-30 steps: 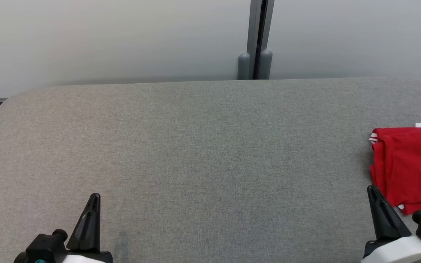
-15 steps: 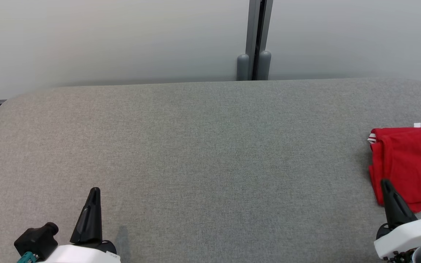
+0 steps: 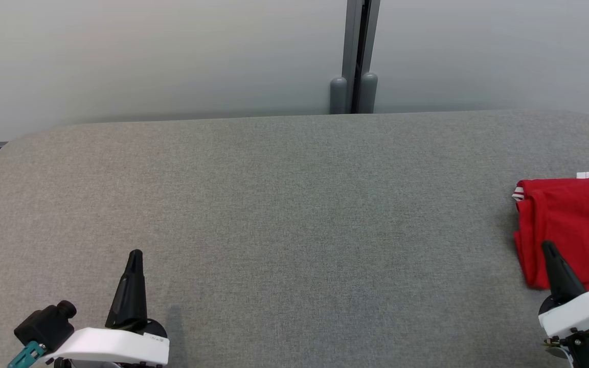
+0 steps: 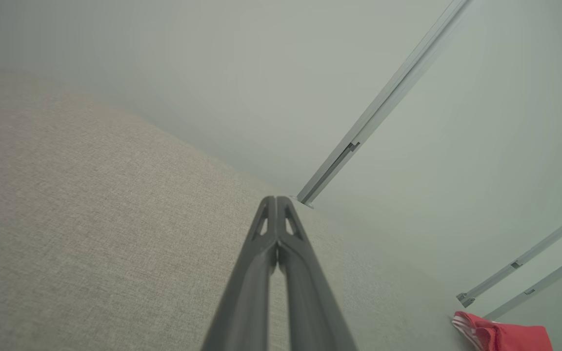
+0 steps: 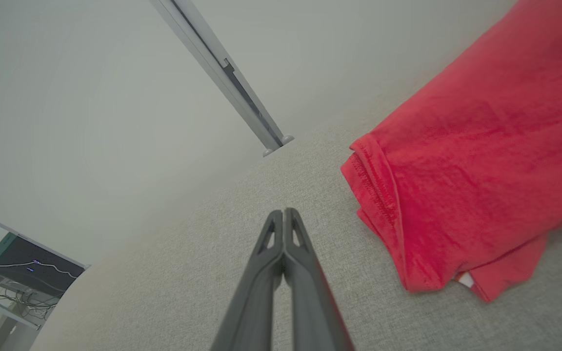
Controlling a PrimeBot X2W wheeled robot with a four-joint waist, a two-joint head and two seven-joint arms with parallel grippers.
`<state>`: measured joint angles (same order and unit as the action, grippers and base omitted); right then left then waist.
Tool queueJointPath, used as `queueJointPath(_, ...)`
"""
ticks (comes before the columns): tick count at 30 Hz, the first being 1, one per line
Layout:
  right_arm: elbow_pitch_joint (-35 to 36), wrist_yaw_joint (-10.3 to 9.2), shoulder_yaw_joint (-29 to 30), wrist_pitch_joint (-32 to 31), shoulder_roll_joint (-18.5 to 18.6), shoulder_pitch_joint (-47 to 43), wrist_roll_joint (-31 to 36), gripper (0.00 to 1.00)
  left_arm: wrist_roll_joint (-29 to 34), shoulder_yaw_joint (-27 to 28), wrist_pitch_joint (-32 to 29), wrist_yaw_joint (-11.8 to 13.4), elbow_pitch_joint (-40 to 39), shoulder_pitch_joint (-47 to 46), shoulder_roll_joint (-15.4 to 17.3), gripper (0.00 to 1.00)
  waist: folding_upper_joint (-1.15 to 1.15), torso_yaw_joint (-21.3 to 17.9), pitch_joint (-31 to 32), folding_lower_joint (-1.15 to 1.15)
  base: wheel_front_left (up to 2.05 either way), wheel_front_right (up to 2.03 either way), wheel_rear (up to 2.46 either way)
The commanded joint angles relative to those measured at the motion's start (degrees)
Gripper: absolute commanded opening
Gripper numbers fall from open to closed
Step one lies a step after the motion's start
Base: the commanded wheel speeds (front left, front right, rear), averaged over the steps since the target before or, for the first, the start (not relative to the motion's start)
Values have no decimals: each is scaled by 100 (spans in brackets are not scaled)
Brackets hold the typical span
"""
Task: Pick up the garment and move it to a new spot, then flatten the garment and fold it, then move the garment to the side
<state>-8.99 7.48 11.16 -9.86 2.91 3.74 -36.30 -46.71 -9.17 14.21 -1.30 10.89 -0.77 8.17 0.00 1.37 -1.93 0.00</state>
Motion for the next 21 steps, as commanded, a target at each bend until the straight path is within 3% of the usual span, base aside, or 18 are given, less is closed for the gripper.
queueJointPath(1,-11,1,74,-54,81,185,-165,0,-145,11,29,-40,-30,-180,24,0,0,-1,1,0,0,0,0)
queueJointPath(21,-675,2,396,-502,181,720,-1633,0,-1533,-42,48,-217,217,-503,-134,0,0,-29,32,0,0,0,0)
